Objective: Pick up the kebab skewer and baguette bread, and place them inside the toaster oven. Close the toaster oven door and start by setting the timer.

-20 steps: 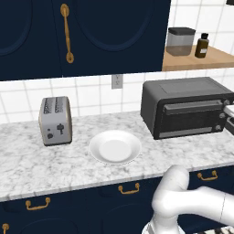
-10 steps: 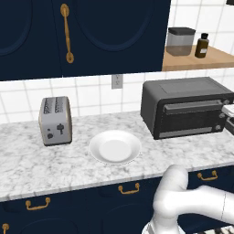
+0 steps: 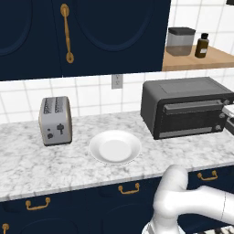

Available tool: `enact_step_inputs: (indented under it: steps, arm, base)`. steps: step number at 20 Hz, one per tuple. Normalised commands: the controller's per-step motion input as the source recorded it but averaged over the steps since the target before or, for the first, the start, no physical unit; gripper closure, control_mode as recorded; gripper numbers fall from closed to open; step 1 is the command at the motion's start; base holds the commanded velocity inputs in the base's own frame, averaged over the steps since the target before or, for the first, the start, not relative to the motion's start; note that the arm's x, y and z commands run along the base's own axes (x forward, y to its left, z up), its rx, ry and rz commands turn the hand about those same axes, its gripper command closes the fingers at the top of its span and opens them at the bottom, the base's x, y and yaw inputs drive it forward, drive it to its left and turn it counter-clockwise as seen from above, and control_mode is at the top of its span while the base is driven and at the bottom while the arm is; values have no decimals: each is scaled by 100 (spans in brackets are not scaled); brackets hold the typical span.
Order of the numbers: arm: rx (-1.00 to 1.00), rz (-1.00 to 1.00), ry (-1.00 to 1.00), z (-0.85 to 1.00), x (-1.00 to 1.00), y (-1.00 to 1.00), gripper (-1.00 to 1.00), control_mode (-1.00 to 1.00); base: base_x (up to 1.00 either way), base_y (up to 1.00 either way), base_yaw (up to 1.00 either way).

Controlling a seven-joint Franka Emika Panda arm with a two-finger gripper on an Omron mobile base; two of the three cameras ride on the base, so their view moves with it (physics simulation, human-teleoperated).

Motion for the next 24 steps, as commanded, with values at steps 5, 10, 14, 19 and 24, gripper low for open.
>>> enact_step_inputs:
  steps: [5,10,14,19,24]
  arm:
    - [0,-3,-7,0,1,0,-100,-100]
    - [0,-4,-4,0,6,-1,-100,-100]
    - [0,-4,-1,0,13,0,-100,-100]
    - [0,-2,0,0,16,-1,100,-100]
    - [0,-1,-1,0,8,0,100,-100]
  base:
    - [0,0,0]
    - [0,0,0]
    - [0,0,0]
    - [0,0,0]
    - [0,0,0]
